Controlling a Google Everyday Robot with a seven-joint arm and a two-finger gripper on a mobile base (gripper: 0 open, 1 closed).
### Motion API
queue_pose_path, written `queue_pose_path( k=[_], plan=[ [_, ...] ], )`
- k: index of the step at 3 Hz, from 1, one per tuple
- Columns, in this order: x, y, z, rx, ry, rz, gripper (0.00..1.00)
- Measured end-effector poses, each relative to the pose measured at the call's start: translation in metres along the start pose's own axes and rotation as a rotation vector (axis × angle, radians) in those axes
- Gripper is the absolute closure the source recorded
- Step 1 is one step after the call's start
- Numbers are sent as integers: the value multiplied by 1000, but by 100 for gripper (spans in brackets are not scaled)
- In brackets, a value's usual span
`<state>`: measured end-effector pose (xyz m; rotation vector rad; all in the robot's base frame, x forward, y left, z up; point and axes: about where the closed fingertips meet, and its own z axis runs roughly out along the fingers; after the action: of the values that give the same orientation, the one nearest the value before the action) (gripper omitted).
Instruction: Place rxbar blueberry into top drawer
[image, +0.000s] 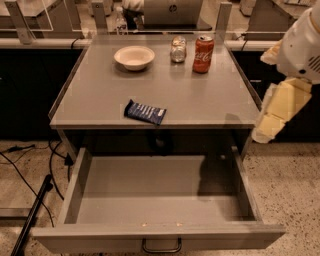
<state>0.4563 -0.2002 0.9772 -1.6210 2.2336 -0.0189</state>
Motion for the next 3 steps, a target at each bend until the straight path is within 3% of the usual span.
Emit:
queue_pose_path(
  k=[1, 2, 3],
  plan=[
    [-17, -3, 8, -10, -52, 44, 0],
    [-36, -7, 24, -8, -148, 105, 0],
    [-36, -7, 24, -8, -148, 105, 0]
  ],
)
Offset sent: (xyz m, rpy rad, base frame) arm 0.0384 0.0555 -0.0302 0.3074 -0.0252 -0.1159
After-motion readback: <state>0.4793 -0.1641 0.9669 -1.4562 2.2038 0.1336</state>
